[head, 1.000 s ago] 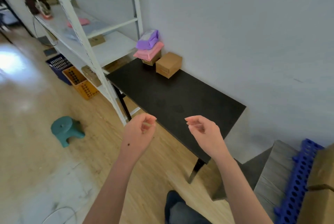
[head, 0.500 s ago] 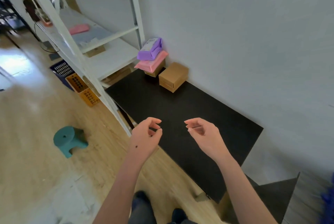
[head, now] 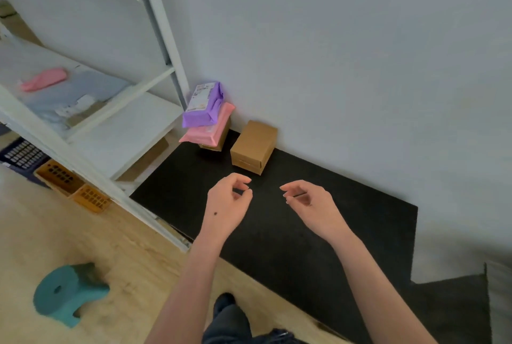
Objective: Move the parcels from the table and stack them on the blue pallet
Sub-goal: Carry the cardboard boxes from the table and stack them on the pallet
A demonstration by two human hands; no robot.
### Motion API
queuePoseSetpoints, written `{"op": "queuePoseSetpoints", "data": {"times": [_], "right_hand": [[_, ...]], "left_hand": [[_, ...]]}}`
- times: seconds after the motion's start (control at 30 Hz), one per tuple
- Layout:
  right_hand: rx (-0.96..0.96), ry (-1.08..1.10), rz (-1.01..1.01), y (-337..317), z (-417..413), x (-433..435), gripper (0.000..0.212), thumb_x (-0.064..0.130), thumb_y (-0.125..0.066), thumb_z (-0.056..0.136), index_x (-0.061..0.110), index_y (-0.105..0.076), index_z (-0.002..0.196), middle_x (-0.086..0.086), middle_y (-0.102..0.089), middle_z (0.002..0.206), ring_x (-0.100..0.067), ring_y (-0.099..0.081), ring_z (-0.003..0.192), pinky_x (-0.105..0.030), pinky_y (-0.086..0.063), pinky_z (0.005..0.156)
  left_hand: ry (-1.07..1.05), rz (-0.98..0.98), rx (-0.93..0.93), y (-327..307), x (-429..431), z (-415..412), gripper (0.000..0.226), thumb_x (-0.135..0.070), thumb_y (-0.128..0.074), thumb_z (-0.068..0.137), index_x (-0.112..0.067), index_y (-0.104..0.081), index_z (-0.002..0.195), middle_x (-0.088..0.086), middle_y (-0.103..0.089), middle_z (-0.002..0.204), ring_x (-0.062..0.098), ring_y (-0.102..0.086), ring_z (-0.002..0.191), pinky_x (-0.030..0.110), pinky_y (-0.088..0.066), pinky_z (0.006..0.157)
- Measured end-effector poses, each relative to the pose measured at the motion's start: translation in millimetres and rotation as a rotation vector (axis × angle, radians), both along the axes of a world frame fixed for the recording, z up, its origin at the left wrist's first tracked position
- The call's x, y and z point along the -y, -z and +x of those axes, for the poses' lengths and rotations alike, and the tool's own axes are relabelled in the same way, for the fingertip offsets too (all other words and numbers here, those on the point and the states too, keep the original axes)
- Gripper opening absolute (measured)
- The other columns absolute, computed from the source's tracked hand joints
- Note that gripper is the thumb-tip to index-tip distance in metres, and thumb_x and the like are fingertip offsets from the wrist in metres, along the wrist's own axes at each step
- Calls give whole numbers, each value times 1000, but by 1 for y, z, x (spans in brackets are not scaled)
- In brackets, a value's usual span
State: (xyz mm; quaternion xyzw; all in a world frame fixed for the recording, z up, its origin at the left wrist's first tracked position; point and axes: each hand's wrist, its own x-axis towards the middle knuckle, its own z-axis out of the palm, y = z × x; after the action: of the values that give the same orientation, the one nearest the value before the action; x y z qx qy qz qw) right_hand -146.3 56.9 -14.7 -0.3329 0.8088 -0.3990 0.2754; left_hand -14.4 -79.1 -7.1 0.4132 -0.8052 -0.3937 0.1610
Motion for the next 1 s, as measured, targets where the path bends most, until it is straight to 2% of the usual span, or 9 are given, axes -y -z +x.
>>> {"op": "queuePoseSetpoints", "data": {"times": [0.13,0.27,0.4,0.57,0.7,0.77,0.83,0.9,1.0], "right_hand": [[34,93,9,6,1,47,23,18,-59,93,36,-62,106,15,-63,98,0,-61,91,-12,-45,74],[74,186,34,18,-3,84,21,19,-58,93,35,-63,106,16,-63,97,0,-59,91,-12,-43,72],[166,254,60,30,-12,109,26,18,-60,92,32,-62,113,11,-64,104,-2,-59,95,-13,-43,72],[319,305,90,41,-27,141,54,20,-66,87,30,-46,136,0,-55,128,-12,-53,114,-35,-46,99],[467,349,102,56,-47,164,72,20,-68,86,24,-30,147,-7,-42,146,-20,-46,127,-31,-45,91],[526,358,130,64,-54,172,81,21,-69,86,21,-21,151,-8,-34,152,-22,-42,132,-33,-43,93],[565,373,157,73,-60,179,91,23,-71,84,18,-11,153,-8,-27,156,-24,-38,136,-36,-42,99],[581,377,180,80,-64,184,101,26,-73,82,17,-3,153,-8,-22,158,-24,-33,139,-38,-39,106],[609,392,189,88,-67,185,108,29,-75,79,15,2,153,-8,-17,159,-24,-27,143,-44,-30,114]], "left_hand": [[101,19,24,7,61,-14,27,-16,-64,86,-26,-60,111,-8,-58,107,1,-57,82,11,-40,70],[193,70,70,23,112,-25,30,-16,-64,86,-26,-59,114,-6,-55,119,7,-56,104,21,-43,86],[251,129,93,44,149,-45,37,-15,-63,86,-25,-56,121,-3,-53,128,15,-50,120,25,-38,92],[201,295,59,63,169,-72,51,-16,-65,84,-25,-48,131,-1,-50,134,13,-46,120,27,-34,92],[174,382,37,77,171,-90,55,-12,-64,83,-18,-44,135,5,-50,134,3,-40,101,24,-30,85],[154,425,85,83,172,-98,61,-12,-63,84,-12,-38,139,9,-47,138,12,-45,116,26,-32,91],[119,480,150,92,176,-108,75,-15,-62,85,-9,-22,148,11,-37,147,24,-36,133,34,-31,105],[77,518,189,102,179,-116,81,-18,-62,86,-10,-14,150,11,-30,151,28,-31,138,41,-27,111],[-23,609,134,114,178,-122,73,-23,-60,88,-13,-21,149,11,-34,149,28,-33,136,43,-27,111]]}}
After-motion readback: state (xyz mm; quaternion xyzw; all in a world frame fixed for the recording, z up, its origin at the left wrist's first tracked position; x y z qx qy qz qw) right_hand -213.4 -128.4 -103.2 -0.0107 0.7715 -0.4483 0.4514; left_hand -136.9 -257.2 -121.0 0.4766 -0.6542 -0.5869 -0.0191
